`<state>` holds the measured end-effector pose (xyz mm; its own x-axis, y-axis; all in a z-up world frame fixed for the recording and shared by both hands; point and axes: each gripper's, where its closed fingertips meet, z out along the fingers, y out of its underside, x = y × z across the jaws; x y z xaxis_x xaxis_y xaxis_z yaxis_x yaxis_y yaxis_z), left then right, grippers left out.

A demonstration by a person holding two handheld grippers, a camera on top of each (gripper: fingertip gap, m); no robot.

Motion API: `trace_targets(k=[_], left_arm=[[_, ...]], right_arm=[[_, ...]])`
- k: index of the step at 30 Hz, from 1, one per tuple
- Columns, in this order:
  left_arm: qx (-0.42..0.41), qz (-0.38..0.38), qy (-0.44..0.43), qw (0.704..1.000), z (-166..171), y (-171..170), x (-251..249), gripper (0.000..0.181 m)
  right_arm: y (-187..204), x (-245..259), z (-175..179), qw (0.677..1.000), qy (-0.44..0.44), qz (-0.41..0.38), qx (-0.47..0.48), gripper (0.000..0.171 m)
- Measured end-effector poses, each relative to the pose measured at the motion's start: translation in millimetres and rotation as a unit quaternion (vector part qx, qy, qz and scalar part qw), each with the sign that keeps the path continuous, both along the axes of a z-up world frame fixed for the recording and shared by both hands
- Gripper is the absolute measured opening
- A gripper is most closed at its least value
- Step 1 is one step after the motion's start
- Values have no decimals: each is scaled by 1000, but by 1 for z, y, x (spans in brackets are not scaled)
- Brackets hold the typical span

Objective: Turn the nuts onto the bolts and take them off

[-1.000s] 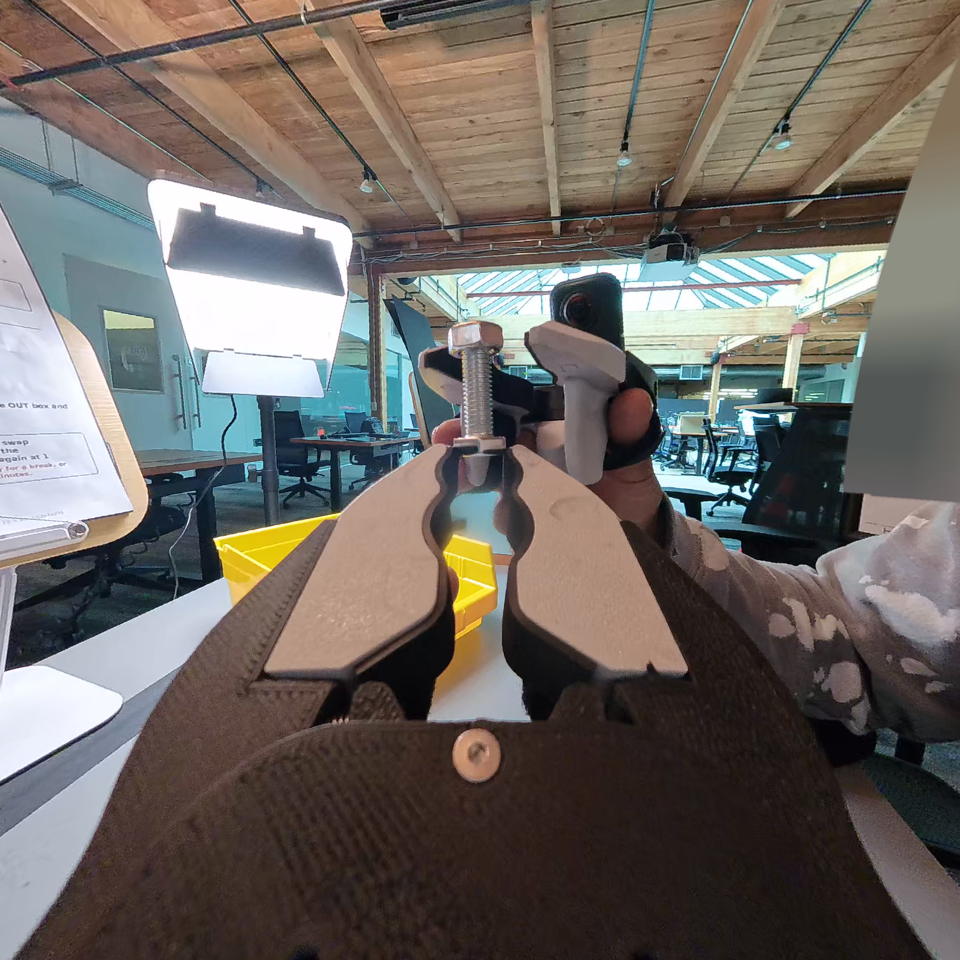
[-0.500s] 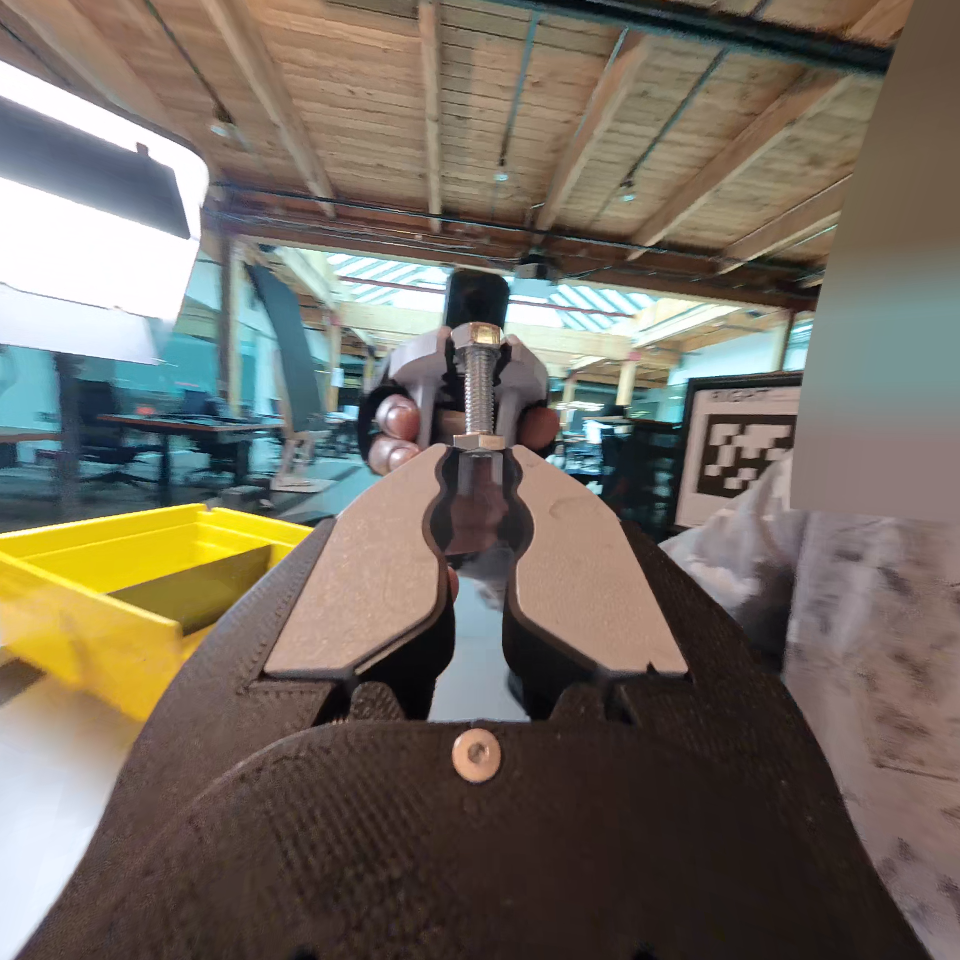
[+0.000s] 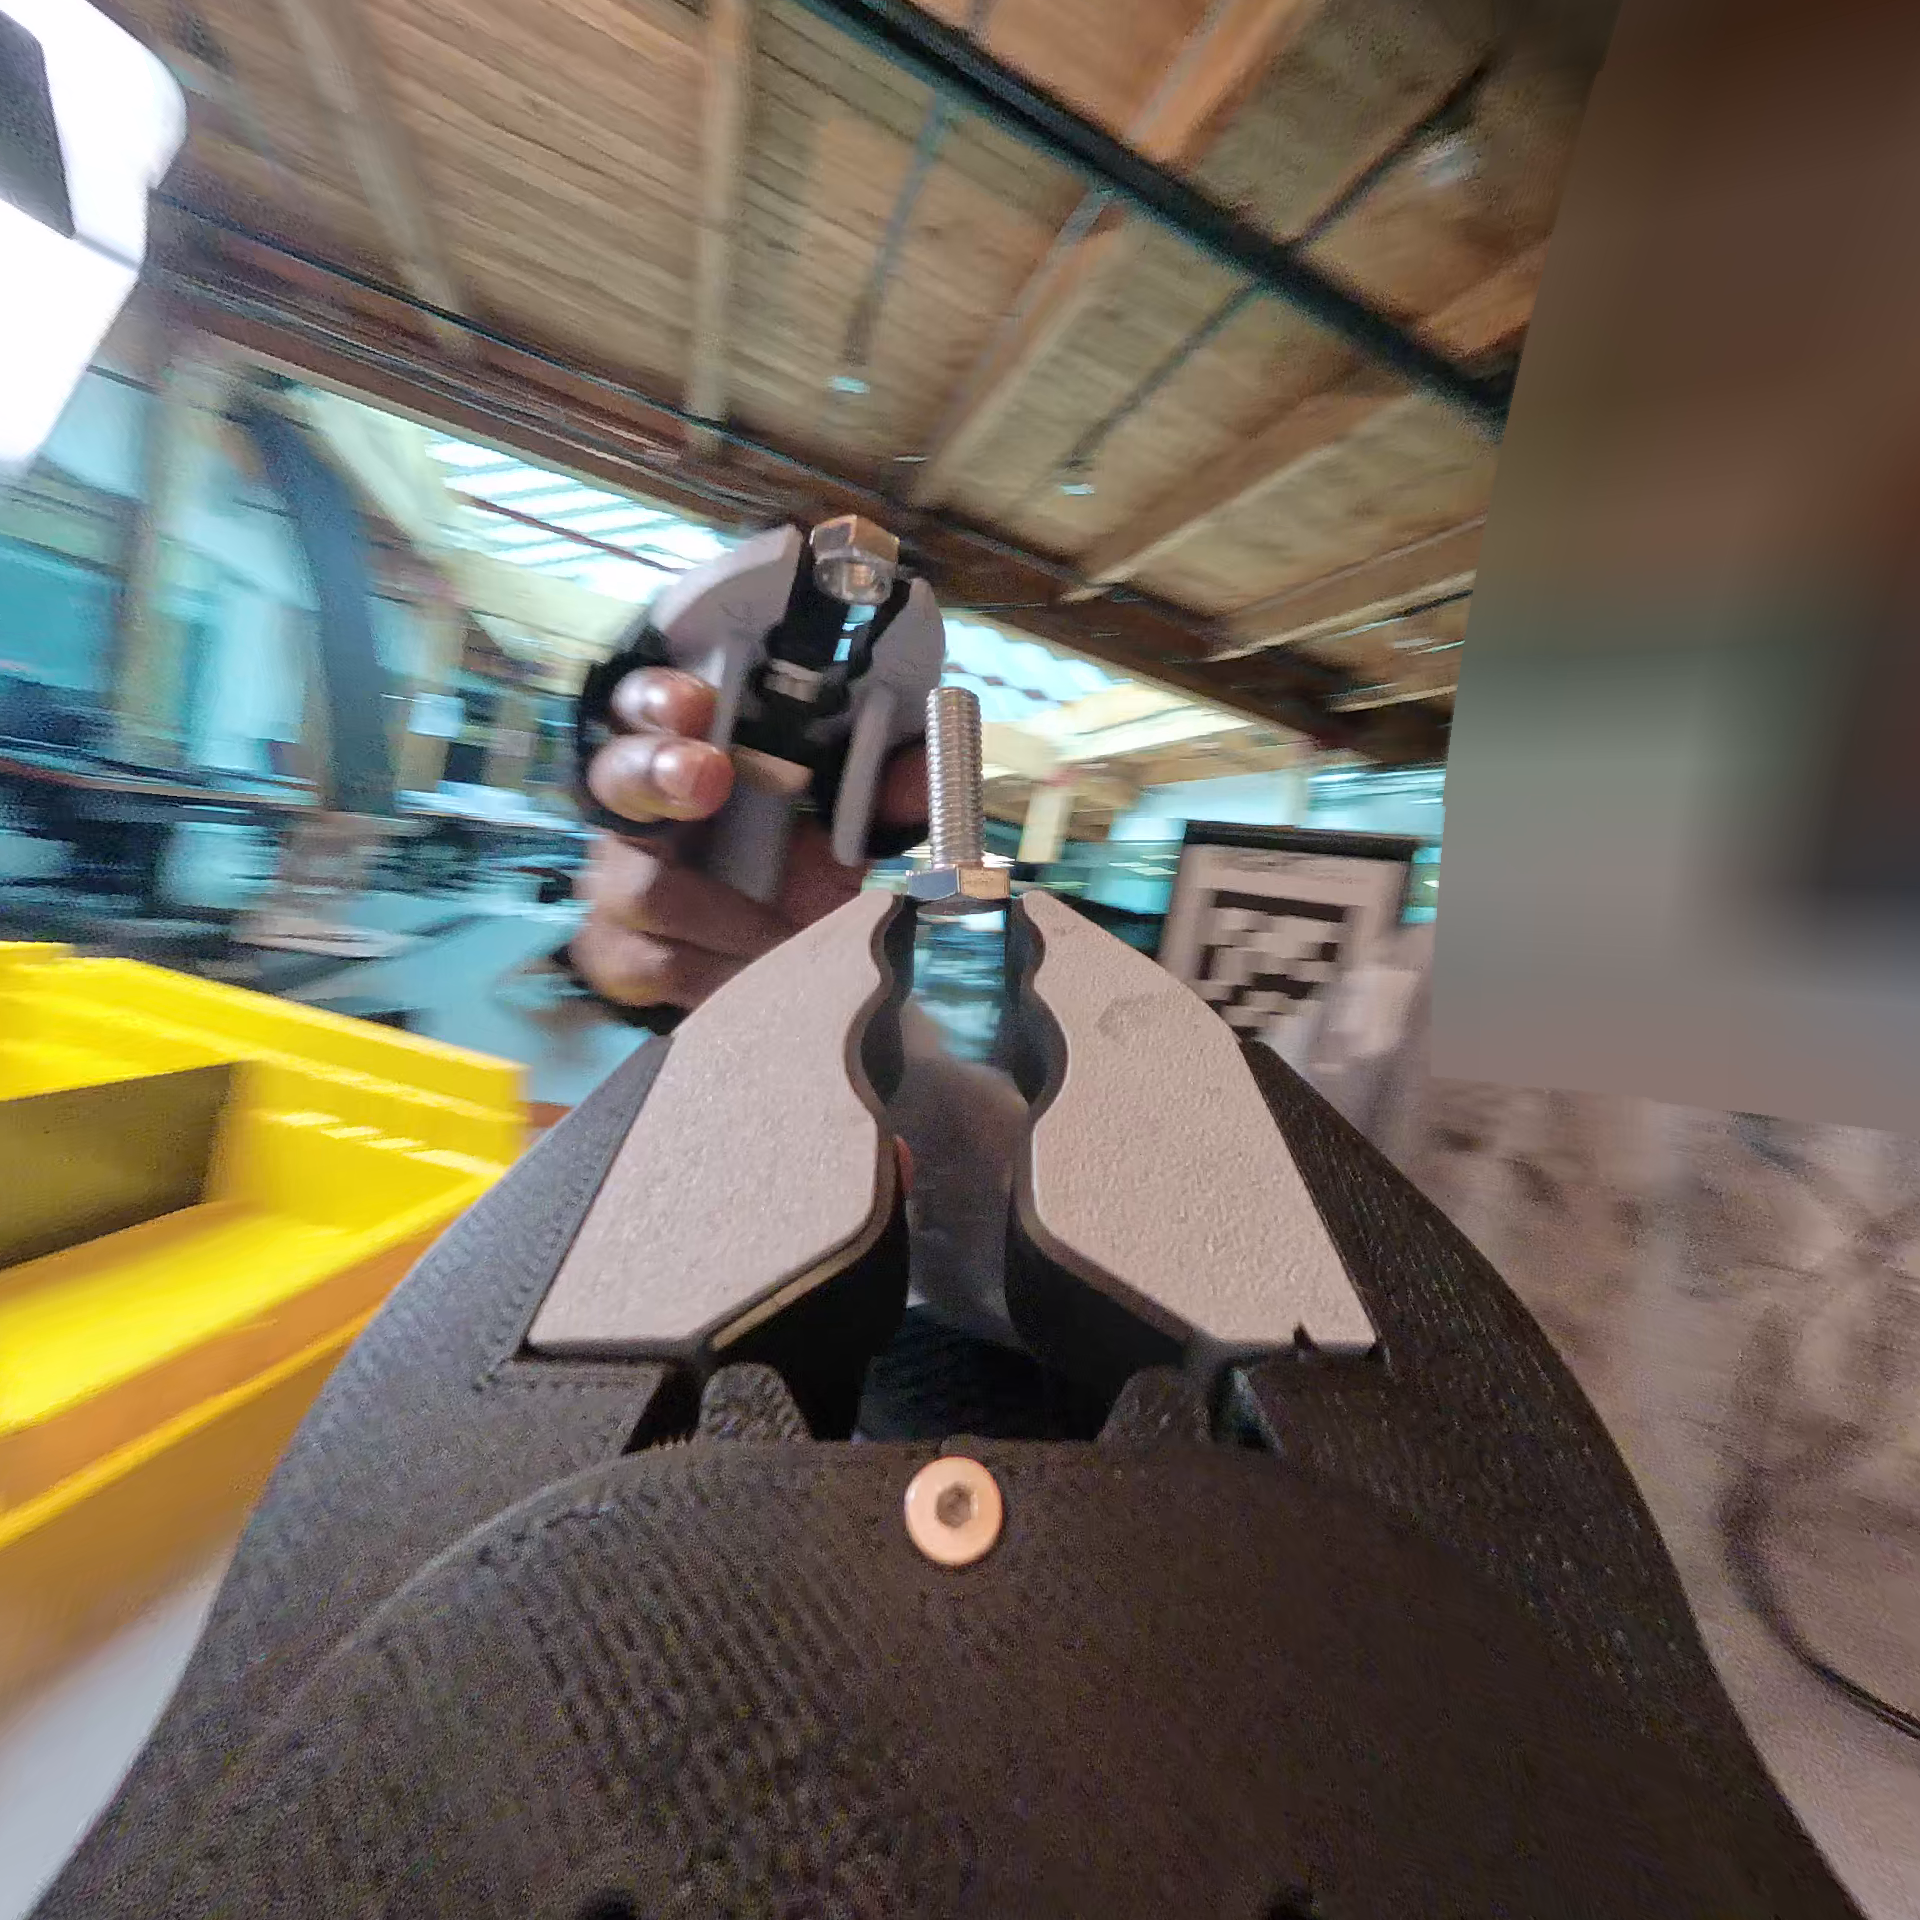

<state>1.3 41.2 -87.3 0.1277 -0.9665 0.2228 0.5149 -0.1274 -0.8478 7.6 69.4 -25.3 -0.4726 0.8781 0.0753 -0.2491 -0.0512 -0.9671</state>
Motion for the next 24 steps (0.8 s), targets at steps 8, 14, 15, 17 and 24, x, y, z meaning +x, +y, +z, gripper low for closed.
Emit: trace_targets(k=[8, 14, 15, 17, 24], left_arm=[[31, 350, 108, 930, 1, 55, -78, 18], [30, 379, 122, 917, -2, 62, -88, 17], [29, 379, 124, 917, -3, 62, -88, 18], [30, 381, 126, 915, -3, 62, -89, 17], [21, 386, 125, 914, -6, 65, -99, 17]], right_arm=[[216, 33, -116, 834, -257, -487, -45, 19], [263, 59, -224, 703, -473, -531, 26, 19], [266, 58, -233, 694, -490, -526, 34, 19], [272, 55, -245, 689, -510, -514, 32, 19], [275, 58, -280, 670, -588, -452, 26, 19]])
